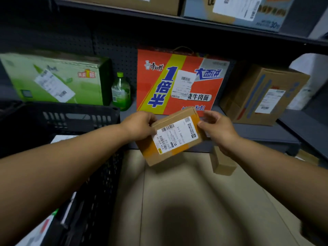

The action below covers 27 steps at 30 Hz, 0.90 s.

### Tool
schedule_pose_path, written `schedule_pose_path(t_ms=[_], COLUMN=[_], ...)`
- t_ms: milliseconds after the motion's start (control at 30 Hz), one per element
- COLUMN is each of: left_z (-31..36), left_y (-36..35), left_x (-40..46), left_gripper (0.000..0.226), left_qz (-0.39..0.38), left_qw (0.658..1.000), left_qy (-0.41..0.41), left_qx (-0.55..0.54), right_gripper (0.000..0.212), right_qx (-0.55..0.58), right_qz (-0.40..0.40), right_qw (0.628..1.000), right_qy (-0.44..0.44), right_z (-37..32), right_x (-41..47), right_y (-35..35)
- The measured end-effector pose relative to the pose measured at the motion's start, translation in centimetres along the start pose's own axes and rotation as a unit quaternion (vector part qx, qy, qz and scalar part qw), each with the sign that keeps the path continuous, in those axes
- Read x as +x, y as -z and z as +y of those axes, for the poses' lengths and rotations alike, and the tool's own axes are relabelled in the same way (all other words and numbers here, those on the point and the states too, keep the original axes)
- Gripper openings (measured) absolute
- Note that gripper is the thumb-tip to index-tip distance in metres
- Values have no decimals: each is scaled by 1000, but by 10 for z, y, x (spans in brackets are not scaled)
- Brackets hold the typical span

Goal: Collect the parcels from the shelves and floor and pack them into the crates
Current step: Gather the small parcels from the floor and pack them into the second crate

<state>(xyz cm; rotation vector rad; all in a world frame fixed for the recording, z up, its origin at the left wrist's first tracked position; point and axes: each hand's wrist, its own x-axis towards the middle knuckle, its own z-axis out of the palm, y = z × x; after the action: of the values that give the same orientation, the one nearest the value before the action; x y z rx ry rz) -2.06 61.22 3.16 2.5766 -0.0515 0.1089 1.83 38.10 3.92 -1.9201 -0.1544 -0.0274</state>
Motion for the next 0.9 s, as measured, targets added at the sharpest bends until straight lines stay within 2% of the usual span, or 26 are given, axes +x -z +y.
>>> schedule_pose_path(t_ms=[67,133,233,333,400,467,533,567,633,700,800,900], left_z=[-8,-13,-14,-14,-17,-25,-36,-43,-57,-69,-81,-90], left_y=[5,8,8,8,8,12,22,30,45,59,74,89], left_x=[-2,-2,-1,-3,-6,-12,-22,-28,-34,-37,-39,-42], left_gripper=[27,24,21,15,23,55,90,100,105,106,111,114], left_qz=[50,102,147,154,155,179,224,237,216,139,84,82], left_qw=[998,987,951,906,900,936,970,969,916,856,823,824], left_qy=[29,63,109,128,121,88,10,-52,-179,-235,-237,-234], left_qx=[-32,-107,-250,-374,-389,-290,-91,36,288,439,510,509], right_gripper=[51,53,60,49,43,38,35,34,32,30,29,24], right_qx=[-25,-30,19,79,112,138,143,138,131,125,115,128], right_qz=[57,83,39,8,6,4,-9,-22,-48,-66,-103,-134], right_qw=[998,996,996,993,990,987,987,988,988,989,988,983], right_qy=[-4,-29,-77,-88,-89,-86,-76,-72,-63,-52,-27,4], right_z=[-8,-13,-10,-6,-6,-7,-8,-8,-10,-12,-23,-43], right_x=[2,-4,-20,-33,-35,-35,-33,-33,-33,-33,-33,-34], right_y=[-18,-37,-68,-89,-95,-95,-93,-92,-93,-96,-109,-130])
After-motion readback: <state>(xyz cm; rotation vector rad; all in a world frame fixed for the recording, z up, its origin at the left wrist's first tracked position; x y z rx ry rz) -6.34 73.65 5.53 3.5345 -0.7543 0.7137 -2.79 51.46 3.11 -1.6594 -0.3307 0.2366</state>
